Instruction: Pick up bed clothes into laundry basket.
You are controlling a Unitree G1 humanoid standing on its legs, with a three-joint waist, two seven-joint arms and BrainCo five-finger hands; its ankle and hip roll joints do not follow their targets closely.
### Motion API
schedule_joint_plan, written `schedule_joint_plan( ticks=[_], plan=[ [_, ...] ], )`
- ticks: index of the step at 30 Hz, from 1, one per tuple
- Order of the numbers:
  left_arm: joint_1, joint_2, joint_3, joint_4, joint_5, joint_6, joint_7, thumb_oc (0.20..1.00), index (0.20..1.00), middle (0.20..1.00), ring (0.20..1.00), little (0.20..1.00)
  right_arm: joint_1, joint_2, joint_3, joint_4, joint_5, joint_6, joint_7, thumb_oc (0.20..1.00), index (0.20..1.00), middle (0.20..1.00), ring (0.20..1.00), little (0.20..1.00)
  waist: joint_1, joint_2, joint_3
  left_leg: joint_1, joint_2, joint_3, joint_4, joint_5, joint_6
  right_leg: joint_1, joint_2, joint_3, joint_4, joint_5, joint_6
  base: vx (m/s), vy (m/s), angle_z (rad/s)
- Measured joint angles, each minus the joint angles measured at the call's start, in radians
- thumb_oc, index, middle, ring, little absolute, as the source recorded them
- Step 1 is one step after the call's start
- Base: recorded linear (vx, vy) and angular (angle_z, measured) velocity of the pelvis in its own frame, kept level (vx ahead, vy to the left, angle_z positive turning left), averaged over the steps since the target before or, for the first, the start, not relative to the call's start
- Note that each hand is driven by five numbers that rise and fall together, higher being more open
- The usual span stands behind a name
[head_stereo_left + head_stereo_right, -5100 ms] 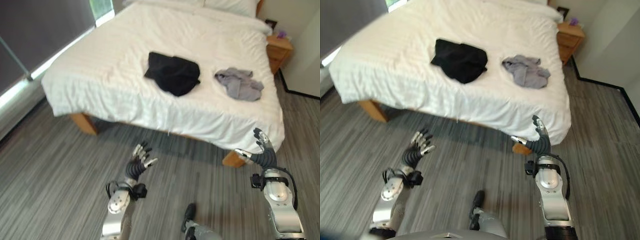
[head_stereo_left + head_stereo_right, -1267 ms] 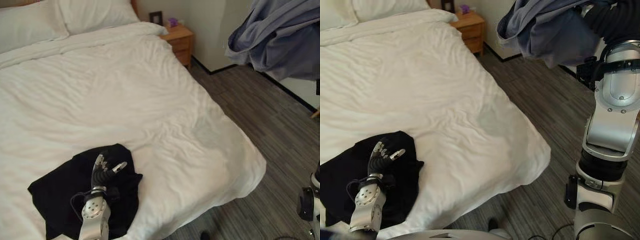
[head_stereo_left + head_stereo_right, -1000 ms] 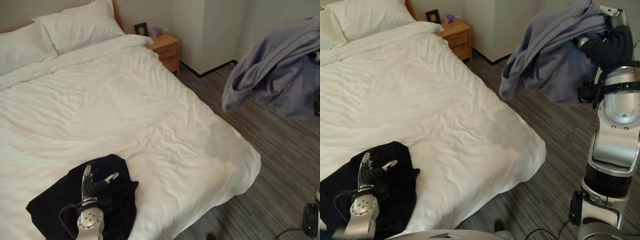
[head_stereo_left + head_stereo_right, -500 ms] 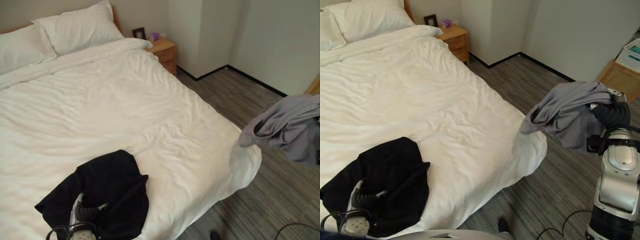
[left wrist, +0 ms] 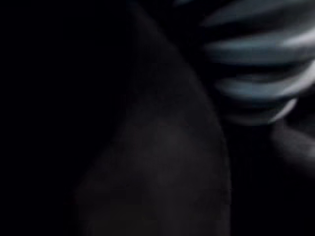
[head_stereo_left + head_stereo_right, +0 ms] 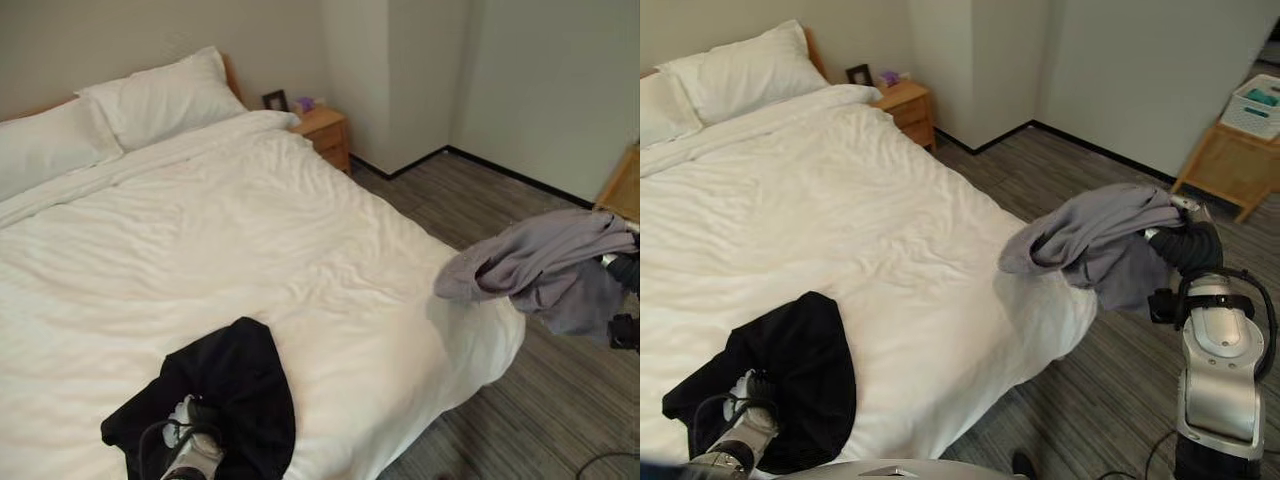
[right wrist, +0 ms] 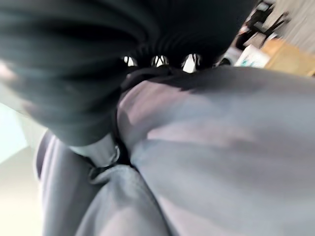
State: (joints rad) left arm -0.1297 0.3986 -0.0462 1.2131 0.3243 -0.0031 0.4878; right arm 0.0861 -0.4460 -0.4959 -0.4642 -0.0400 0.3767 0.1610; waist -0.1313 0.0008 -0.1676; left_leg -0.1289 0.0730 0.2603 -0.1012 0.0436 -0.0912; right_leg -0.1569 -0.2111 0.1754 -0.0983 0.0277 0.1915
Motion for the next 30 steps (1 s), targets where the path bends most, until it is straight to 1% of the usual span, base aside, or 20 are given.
schedule_joint_plan(
  ticks=[5, 7, 8, 9, 10, 12, 13, 14, 15, 16, 17, 22, 23, 24, 25, 26, 27, 28, 29, 30],
  plan=[
    [0.003, 0.045, -0.008, -0.041, -0.030, -0.017, 0.003, 0.200, 0.200, 0.200, 0.200, 0.200, 0.025, -0.022, -0.050, 0.000, 0.003, -0.011, 0.002, 0.200, 0.200, 0.200, 0.200, 0.200, -0.022, -0.056, -0.029, -0.006, -0.042, 0.024, 0.000, -0.004, 0.026, -0.026, -0.039, 0.023, 0.016, 0.011, 0.022, -0.04, 0.096, -0.07],
    [0.032, 0.049, -0.006, -0.105, -0.036, -0.020, -0.003, 0.200, 0.200, 0.200, 0.200, 0.200, 0.028, -0.024, -0.071, 0.001, 0.003, -0.013, 0.001, 0.200, 0.200, 0.200, 0.200, 0.200, -0.024, -0.071, -0.023, -0.009, -0.042, 0.029, 0.000, -0.001, 0.031, -0.044, -0.044, 0.028, 0.032, 0.009, 0.023, -0.04, 0.035, -0.12],
    [0.056, 0.062, 0.011, -0.158, -0.040, -0.011, -0.011, 0.200, 0.200, 0.200, 0.200, 0.200, 0.031, -0.022, -0.076, 0.000, 0.004, -0.015, 0.001, 0.200, 0.200, 0.200, 0.200, 0.200, -0.023, -0.070, -0.029, -0.009, -0.047, 0.033, 0.000, -0.001, 0.032, -0.048, -0.047, 0.028, 0.031, 0.000, 0.027, -0.05, 0.024, -0.06],
    [0.111, 0.072, 0.036, -0.313, -0.043, -0.005, -0.037, 0.200, 0.200, 0.200, 0.200, 0.200, 0.051, -0.021, -0.098, -0.002, 0.010, -0.019, 0.001, 0.200, 0.200, 0.200, 0.200, 0.200, -0.017, -0.079, -0.025, -0.012, -0.049, 0.033, 0.000, 0.000, 0.032, -0.052, -0.049, 0.024, 0.030, -0.009, 0.037, -0.06, -0.030, -0.13],
    [0.237, 0.075, 0.097, -0.634, -0.045, 0.004, -0.081, 0.200, 0.200, 0.200, 0.200, 0.200, 0.072, -0.006, -0.128, -0.002, 0.011, -0.020, -0.001, 0.200, 0.200, 0.200, 0.200, 0.200, -0.003, -0.104, -0.005, -0.012, -0.043, 0.037, 0.000, 0.001, 0.034, -0.067, -0.054, 0.002, 0.044, -0.008, 0.037, -0.06, -0.049, -0.13],
    [0.373, 0.072, 0.140, -0.964, -0.047, 0.008, -0.133, 0.200, 0.200, 0.200, 0.200, 0.200, 0.091, 0.048, -0.139, -0.011, 0.010, -0.022, -0.008, 0.200, 0.200, 0.200, 0.200, 0.200, 0.006, -0.116, 0.001, -0.016, -0.045, 0.045, 0.001, 0.001, 0.033, -0.083, -0.065, -0.053, 0.050, -0.006, 0.037, -0.07, -0.078, -0.21],
    [0.446, 0.053, 0.203, -1.154, -0.047, 0.014, -0.170, 0.200, 0.200, 0.200, 0.200, 0.200, 0.107, 0.083, -0.134, -0.020, 0.010, -0.034, -0.010, 0.200, 0.200, 0.200, 0.200, 0.200, 0.010, -0.131, 0.002, -0.014, -0.031, 0.070, 0.000, 0.000, 0.033, -0.099, -0.080, -0.123, 0.057, -0.001, 0.033, -0.05, -0.083, -0.47],
    [0.481, 0.039, 0.251, -1.273, -0.047, 0.011, -0.185, 0.200, 0.200, 0.200, 0.200, 0.200, 0.122, 0.118, -0.127, -0.032, 0.010, -0.042, -0.011, 0.200, 0.200, 0.200, 0.200, 0.200, 0.030, -0.141, 0.008, -0.007, -0.022, 0.092, 0.000, -0.001, 0.031, -0.106, -0.090, -0.186, 0.059, 0.008, 0.024, -0.06, -0.110, -0.74],
    [0.480, 0.017, 0.318, -1.384, -0.048, 0.008, -0.209, 0.200, 0.200, 0.200, 0.200, 0.200, 0.137, 0.174, -0.088, -0.043, 0.010, -0.058, -0.015, 0.200, 0.200, 0.200, 0.200, 0.200, 0.043, -0.144, 0.009, 0.008, -0.005, 0.122, 0.001, -0.007, 0.020, -0.106, -0.107, -0.307, 0.054, 0.047, 0.013, -0.08, -0.107, -0.73],
    [0.470, 0.002, 0.347, -1.438, -0.051, 0.012, -0.227, 0.200, 0.200, 0.200, 0.200, 0.200, 0.142, 0.201, -0.058, -0.044, 0.010, -0.077, -0.022, 0.200, 0.200, 0.200, 0.200, 0.200, 0.049, -0.146, 0.010, 0.015, 0.001, 0.145, 0.000, -0.009, 0.009, -0.110, -0.111, -0.348, 0.060, 0.094, 0.016, -0.09, -0.111, -0.73],
    [0.437, -0.024, 0.358, -1.469, -0.075, -0.001, -0.232, 0.200, 0.200, 0.200, 0.200, 0.200, 0.146, 0.217, -0.029, -0.044, 0.011, -0.084, -0.019, 0.200, 0.200, 0.200, 0.200, 0.200, 0.054, -0.132, 0.015, 0.025, 0.008, 0.160, 0.003, -0.011, 0.005, -0.116, -0.095, -0.350, 0.059, 0.116, 0.020, -0.07, -0.072, -0.49],
    [0.309, -0.081, 0.277, -1.529, -0.126, -0.028, -0.281, 0.200, 0.200, 0.200, 0.200, 0.200, 0.135, 0.185, 0.041, -0.040, 0.010, -0.106, -0.031, 0.200, 0.200, 0.200, 0.200, 0.200, 0.051, -0.055, 0.076, 0.032, 0.051, 0.202, 0.006, -0.005, -0.003, -0.126, -0.044, -0.398, 0.038, 0.152, -0.020, -0.11, -0.073, -0.35],
    [0.295, -0.094, 0.262, -1.541, -0.129, -0.030, -0.281, 0.200, 0.200, 0.200, 0.200, 0.200, 0.135, 0.190, 0.056, -0.037, 0.010, -0.111, -0.036, 0.200, 0.200, 0.200, 0.200, 0.200, 0.043, -0.052, 0.081, 0.037, 0.058, 0.218, 0.008, -0.005, -0.003, -0.137, -0.027, -0.403, 0.039, 0.165, -0.036, -0.22, -0.137, -1.16],
    [0.299, -0.093, 0.246, -1.599, -0.153, -0.041, -0.266, 0.200, 0.200, 0.200, 0.200, 0.200, 0.088, 0.211, 0.135, -0.030, 0.008, -0.114, -0.046, 0.200, 0.200, 0.200, 0.200, 0.200, 0.065, -0.060, 0.113, 0.077, 0.085, 0.307, 0.007, -0.005, -0.003, -0.166, 0.011, -0.441, 0.061, 0.210, -0.088, -0.08, -0.052, -1.33],
    [0.294, -0.085, 0.227, -1.614, -0.157, -0.058, -0.267, 0.200, 0.200, 0.200, 0.200, 0.200, 0.070, 0.219, 0.179, -0.032, 0.010, -0.127, -0.041, 0.200, 0.200, 0.200, 0.200, 0.200, 0.068, -0.066, 0.130, 0.100, 0.090, 0.337, 0.007, -0.006, -0.003, -0.168, 0.027, -0.479, 0.060, 0.229, -0.112, -0.10, -0.088, -1.35],
    [0.276, -0.087, 0.206, -1.614, -0.157, -0.065, -0.268, 0.200, 0.200, 0.200, 0.200, 0.200, 0.067, 0.223, 0.198, -0.036, 0.010, -0.140, -0.041, 0.200, 0.200, 0.200, 0.200, 0.200, 0.059, -0.069, 0.130, 0.099, 0.089, 0.349, 0.007, -0.014, -0.005, -0.164, 0.034, -0.509, 0.044, 0.240, -0.127, -0.07, -0.091, -0.63],
    [0.262, -0.089, 0.198, -1.615, -0.157, -0.071, -0.267, 0.200, 0.200, 0.200, 0.200, 0.200, 0.060, 0.223, 0.203, -0.039, 0.010, -0.150, -0.042, 0.200, 0.200, 0.200, 0.200, 0.200, 0.051, -0.069, 0.132, 0.107, 0.087, 0.364, 0.007, -0.033, -0.009, -0.163, 0.035, -0.525, 0.030, 0.239, -0.124, -0.07, -0.112, -1.01],
    [0.250, -0.096, 0.193, -1.635, -0.166, -0.084, -0.261, 0.200, 0.200, 0.200, 0.200, 0.200, 0.004, 0.224, 0.209, -0.023, 0.010, -0.160, -0.043, 0.200, 0.200, 0.200, 0.200, 0.200, 0.075, -0.062, 0.161, 0.150, 0.113, 0.461, 0.008, -0.041, -0.030, -0.153, 0.018, -0.660, 0.023, 0.133, -0.155, 0.01, -0.109, -1.20],
    [0.254, -0.111, 0.181, -1.636, -0.167, -0.085, -0.260, 0.200, 0.200, 0.200, 0.200, 0.200, -0.014, 0.223, 0.202, -0.019, 0.010, -0.160, -0.045, 0.200, 0.200, 0.200, 0.200, 0.200, 0.088, -0.029, 0.172, 0.160, 0.152, 0.495, 0.021, -0.042, -0.032, -0.152, 0.012, -0.754, 0.112, 0.081, -0.202, -0.01, -0.136, -1.34],
    [0.259, -0.123, 0.165, -1.636, -0.175, -0.089, -0.260, 0.200, 0.200, 0.200, 0.200, 0.200, -0.015, 0.213, 0.196, -0.022, 0.010, -0.162, -0.048, 0.200, 0.200, 0.200, 0.200, 0.200, 0.100, 0.004, 0.176, 0.172, 0.184, 0.502, 0.032, -0.044, -0.030, -0.140, -0.008, -0.826, 0.235, 0.051, -0.209, 0.03, -0.154, -0.71]
  ],
)
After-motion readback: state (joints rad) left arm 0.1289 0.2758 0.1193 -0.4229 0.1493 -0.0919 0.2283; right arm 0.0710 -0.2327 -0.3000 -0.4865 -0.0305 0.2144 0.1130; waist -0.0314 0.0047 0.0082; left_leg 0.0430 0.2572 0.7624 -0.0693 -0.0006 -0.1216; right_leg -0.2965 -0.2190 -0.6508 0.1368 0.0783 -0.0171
